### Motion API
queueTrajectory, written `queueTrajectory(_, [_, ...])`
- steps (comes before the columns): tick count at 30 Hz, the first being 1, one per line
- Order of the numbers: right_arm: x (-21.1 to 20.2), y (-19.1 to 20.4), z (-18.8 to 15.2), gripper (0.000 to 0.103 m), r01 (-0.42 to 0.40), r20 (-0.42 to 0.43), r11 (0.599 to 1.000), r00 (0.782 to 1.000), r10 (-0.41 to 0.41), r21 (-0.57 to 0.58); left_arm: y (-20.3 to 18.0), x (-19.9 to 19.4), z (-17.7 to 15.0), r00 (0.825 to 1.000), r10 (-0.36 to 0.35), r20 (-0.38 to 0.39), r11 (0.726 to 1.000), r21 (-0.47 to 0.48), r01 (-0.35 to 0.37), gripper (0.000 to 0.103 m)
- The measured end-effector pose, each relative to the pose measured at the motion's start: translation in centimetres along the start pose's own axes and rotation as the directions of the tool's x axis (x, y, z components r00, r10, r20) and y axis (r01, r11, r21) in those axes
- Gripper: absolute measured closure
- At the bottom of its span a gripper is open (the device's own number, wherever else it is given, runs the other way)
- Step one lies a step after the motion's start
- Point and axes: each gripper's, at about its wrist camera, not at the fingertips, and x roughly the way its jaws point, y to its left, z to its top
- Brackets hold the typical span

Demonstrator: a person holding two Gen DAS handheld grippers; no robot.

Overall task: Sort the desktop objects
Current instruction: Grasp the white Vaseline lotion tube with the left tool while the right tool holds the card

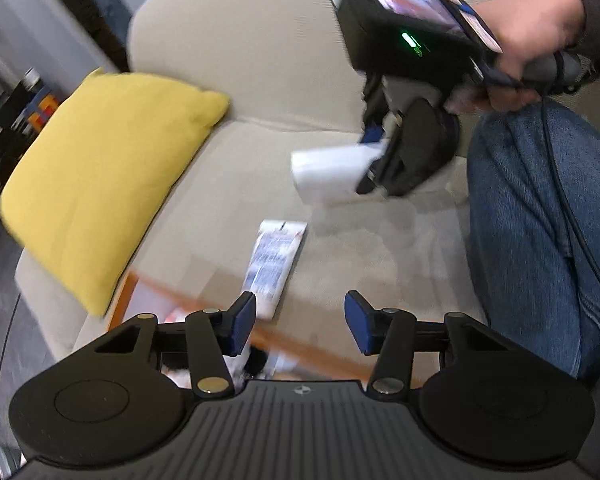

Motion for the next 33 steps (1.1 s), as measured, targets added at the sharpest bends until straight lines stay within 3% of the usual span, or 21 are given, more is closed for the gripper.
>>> queueTrajectory(3, [1.1, -2.8, -0.2, 0.073, -0.029, -0.016, 0.994, 0.999, 0.031, 0.102, -0.9, 2.6, 1.5, 0.999, 0.005, -0.049, 0.997, 0.083, -0.001, 0.045])
queueTrajectory(7, [2.8, -3.8, 1.6, 0.073, -0.079, -0.049, 0.988, 0.995, 0.086, 0.132, -0.7, 6.3, 3.4, 0.994, 0.0, -0.112, 0.992, 0.129, 0.014, 0.044])
queueTrajectory(10, [2.1, -4.1, 1.9, 0.073, -0.131, -0.073, 0.983, 0.987, 0.141, 0.127, 0.1, 9.3, 4.7, 0.986, 0.003, -0.166, 0.99, 0.142, 0.021, 0.044])
queueTrajectory(14, [2.8, -4.6, 2.7, 0.073, -0.119, -0.124, 0.991, 0.984, 0.127, 0.068, 0.7, 12.4, 5.9, 0.981, -0.008, -0.196, 0.991, 0.131, 0.034, 0.044])
queueTrajectory(17, [3.9, -5.6, 2.1, 0.073, -0.145, -0.139, 0.984, 0.978, 0.159, 0.107, 0.3, 14.3, 6.1, 0.977, -0.002, -0.211, 0.99, 0.137, 0.031, 0.044])
queueTrajectory(20, [5.2, -5.5, 1.9, 0.073, -0.156, -0.173, 0.98, 0.969, 0.176, 0.121, -0.2, 15.5, 5.8, 0.972, 0.041, -0.23, 0.984, 0.177, 0.0, 0.043])
queueTrajectory(24, [5.3, -5.1, 2.2, 0.073, -0.153, -0.158, 0.983, 0.973, 0.168, 0.106, 0.4, 15.8, 5.5, 0.971, 0.023, -0.24, 0.99, 0.141, 0.011, 0.041])
queueTrajectory(28, [5.3, -5.3, 2.1, 0.073, -0.159, -0.155, 0.98, 0.972, 0.176, 0.116, 1.8, 16.0, 4.9, 0.972, -0.044, -0.23, 0.997, 0.049, 0.057, 0.064])
queueTrajectory(33, [5.4, -5.0, 1.9, 0.073, -0.154, -0.154, 0.982, 0.974, 0.169, 0.108, 1.6, 15.6, 4.8, 0.977, -0.024, -0.212, 0.998, 0.054, 0.036, 0.086])
